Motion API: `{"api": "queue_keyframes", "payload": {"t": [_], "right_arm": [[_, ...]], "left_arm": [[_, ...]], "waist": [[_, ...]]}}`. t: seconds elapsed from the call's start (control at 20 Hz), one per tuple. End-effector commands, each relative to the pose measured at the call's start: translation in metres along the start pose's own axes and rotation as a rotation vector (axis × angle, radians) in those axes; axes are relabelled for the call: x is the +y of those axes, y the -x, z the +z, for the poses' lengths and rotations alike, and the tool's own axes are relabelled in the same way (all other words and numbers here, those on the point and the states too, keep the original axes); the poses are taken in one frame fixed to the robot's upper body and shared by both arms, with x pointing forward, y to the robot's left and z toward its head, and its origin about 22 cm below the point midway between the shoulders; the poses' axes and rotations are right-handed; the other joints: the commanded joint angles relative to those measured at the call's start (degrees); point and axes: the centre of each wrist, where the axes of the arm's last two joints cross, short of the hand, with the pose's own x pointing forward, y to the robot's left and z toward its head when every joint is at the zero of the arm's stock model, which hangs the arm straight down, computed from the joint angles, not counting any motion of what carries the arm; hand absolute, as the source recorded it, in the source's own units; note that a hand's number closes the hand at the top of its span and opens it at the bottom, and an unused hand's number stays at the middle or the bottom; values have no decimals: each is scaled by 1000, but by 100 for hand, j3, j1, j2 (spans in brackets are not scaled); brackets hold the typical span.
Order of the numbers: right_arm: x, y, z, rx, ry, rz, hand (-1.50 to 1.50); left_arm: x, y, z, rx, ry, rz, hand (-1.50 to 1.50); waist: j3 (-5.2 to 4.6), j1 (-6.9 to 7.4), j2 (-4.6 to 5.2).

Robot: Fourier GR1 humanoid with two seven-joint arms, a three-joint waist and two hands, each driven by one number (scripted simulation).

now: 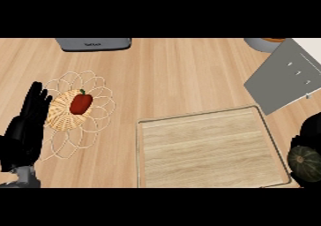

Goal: Pick the squash from the tray and place it in the tiered shelf

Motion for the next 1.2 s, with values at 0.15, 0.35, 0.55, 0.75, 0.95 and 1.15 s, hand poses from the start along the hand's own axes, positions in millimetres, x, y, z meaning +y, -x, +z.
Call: {"api": "queue_keyframes", "payload": {"t": [0.15,0.35,0.55,0.75,0.95,1.15], "right_arm": [[-66,23,59,-124,197,-257,150],[-103,30,94,-117,339,-380,150],[-147,37,130,-10,494,-409,150],[-169,41,152,65,570,-374,150],[-175,54,148,106,589,-412,150],[-175,66,124,132,645,-430,150]], "left_arm": [[5,-5,-3,-10,6,-9,0],[-5,8,4,9,-12,-2,0],[0,-5,-2,-17,7,-4,0],[-3,-7,2,-22,33,20,0],[-27,3,4,-28,36,1,0],[-34,0,-4,-20,63,15,0]], "waist": [[-18,-28,-11],[-26,-118,-27],[-19,47,-2],[-6,223,30],[-3,274,47],[-1,322,58]]}}
